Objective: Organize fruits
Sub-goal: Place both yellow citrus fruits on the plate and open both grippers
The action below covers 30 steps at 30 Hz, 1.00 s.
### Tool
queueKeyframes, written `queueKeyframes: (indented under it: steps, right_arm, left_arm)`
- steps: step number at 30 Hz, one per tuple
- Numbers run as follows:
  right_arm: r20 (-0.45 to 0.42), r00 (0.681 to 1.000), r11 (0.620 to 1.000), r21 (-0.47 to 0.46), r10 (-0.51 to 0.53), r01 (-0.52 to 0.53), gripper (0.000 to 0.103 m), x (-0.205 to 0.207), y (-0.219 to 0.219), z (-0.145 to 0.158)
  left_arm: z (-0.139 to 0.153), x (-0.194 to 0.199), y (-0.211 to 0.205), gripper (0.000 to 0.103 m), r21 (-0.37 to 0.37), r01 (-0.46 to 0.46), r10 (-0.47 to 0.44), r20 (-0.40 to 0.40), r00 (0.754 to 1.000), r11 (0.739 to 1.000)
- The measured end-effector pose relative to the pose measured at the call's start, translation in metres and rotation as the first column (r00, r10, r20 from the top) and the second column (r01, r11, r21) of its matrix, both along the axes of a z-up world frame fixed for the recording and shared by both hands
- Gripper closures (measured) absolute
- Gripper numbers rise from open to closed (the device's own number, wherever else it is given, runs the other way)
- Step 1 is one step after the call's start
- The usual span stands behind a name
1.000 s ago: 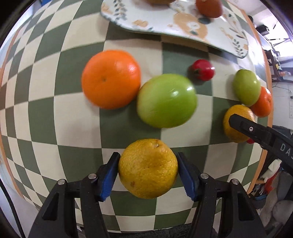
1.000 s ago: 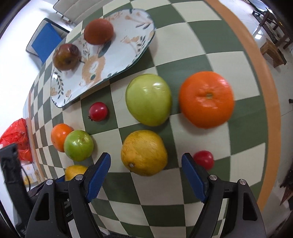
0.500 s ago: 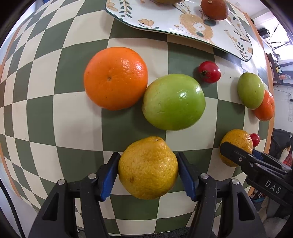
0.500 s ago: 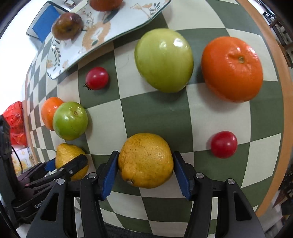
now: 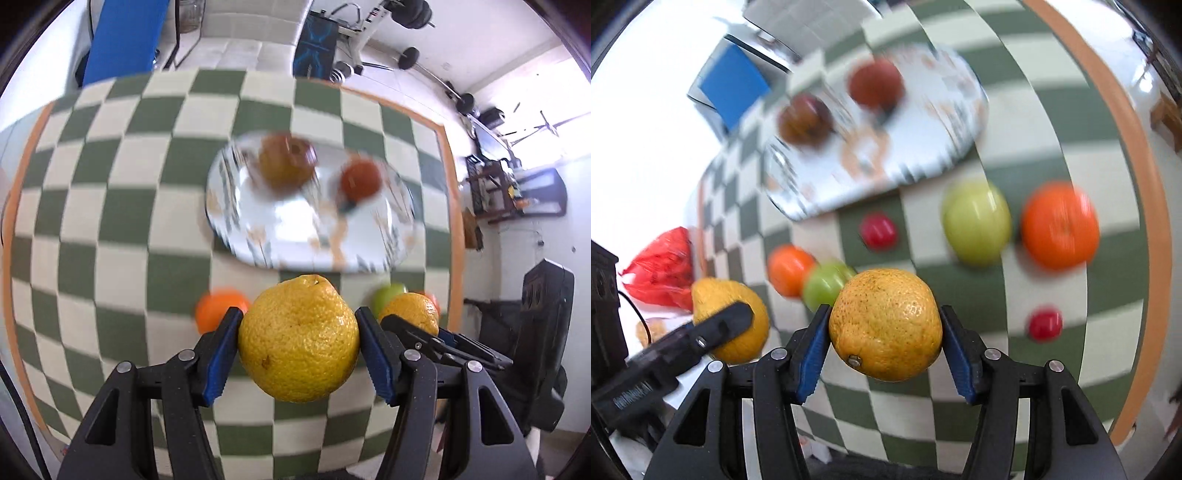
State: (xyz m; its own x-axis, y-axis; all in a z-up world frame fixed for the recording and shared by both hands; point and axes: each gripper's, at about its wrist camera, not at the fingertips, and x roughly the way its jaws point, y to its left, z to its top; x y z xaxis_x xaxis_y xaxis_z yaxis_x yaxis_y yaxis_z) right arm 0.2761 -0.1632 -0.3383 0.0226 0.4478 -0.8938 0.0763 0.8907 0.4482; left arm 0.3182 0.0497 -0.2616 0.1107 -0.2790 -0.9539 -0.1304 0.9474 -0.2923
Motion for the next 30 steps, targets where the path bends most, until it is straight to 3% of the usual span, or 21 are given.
queueKeyframes:
  steps: [4,12,20,22,24,28,30]
  right_arm:
    - [0.055,0.998,1.0,-0.011,0.006,-0.006,0.043,0.056,0.014,0.005]
    - [0.042,0.992,0.992,-0.056,0.115,-0.113,0.043,0.127,0.062,-0.039]
    - [-0.019,0.985,0.984,-0.054,0.171,-0.172,0.042,0.145,0.084,-0.074]
    - [-0.029,0.984,0.983,-0.05,0.174,-0.176,0.041,0.146,0.084,-0.078]
    - [-0.033,0.985,0.985,-0.03,0.171,-0.172,0.027,0.147,0.083,-0.078]
    - [-0.017,0.984,0.982,-0.066,0.177,-0.178,0.019,0.142,0.072,-0.065]
    - [-0.006,0.985,0.978,-0.121,0.173,-0.172,0.009,0.138,0.062,-0.056]
  left_arm:
    - [-0.029,0.045,0.017,0.043,0.008,-0.023,0.024,-0.058,0.998,1.0]
    - [-0.099,0.091,0.033,0.043,0.011,-0.065,0.066,-0.21,0.975,0.998]
    - [-0.114,0.091,0.031,0.043,0.01,-0.047,0.048,-0.252,0.967,0.999]
    - [-0.113,0.093,0.03,0.033,0.017,-0.043,0.045,-0.24,0.97,0.999]
    - [-0.112,0.095,0.028,0.017,0.028,-0.043,0.048,-0.223,0.974,0.999]
    - [-0.097,0.093,0.031,0.015,0.057,-0.049,0.058,-0.179,0.982,0.997]
    - [-0.089,0.089,0.031,0.015,0.091,-0.039,0.052,-0.154,0.987,0.995]
